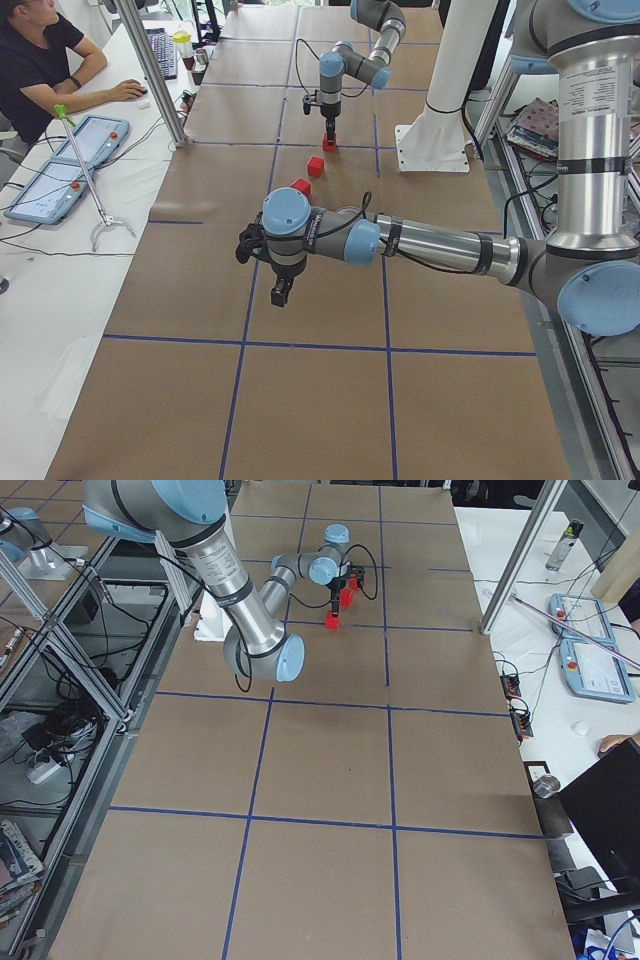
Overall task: Form red blocks into L shape at center
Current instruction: 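Release the cube at center with the right gripper while the left arm reaches in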
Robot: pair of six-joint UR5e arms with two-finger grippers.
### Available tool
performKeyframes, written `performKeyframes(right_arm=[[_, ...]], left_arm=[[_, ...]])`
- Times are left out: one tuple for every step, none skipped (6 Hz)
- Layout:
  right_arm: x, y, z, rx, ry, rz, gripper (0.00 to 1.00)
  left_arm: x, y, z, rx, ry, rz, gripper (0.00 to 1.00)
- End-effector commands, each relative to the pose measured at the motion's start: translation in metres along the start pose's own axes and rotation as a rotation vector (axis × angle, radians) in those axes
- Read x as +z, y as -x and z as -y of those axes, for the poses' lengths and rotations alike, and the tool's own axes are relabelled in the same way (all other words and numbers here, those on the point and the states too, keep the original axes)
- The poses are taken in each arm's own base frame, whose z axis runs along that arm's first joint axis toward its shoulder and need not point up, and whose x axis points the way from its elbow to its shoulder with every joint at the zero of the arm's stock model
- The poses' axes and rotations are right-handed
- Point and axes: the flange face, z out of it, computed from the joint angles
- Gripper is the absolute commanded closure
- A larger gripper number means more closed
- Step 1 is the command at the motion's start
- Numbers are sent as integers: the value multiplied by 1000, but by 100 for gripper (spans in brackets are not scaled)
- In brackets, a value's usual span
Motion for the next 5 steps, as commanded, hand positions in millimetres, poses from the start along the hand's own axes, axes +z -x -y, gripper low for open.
performKeyframes(right_arm=[[-60, -74, 24, 47, -31, 67, 0], [-84, -118, 35, 40, -18, 88, 0], [-104, -191, 33, 44, -34, 76, 0], [-111, -245, 45, -11, -44, 38, 0], [-108, -280, 48, -47, -32, 9, 0]], left_arm=[[25, -108, 36, 1, 23, -65, 0], [47, -169, 40, 16, 33, -108, 0], [60, -252, 66, 19, 6, -116, 0], [88, -338, 66, 7, 37, -148, 0], [116, -395, 59, 47, 68, -147, 0]])
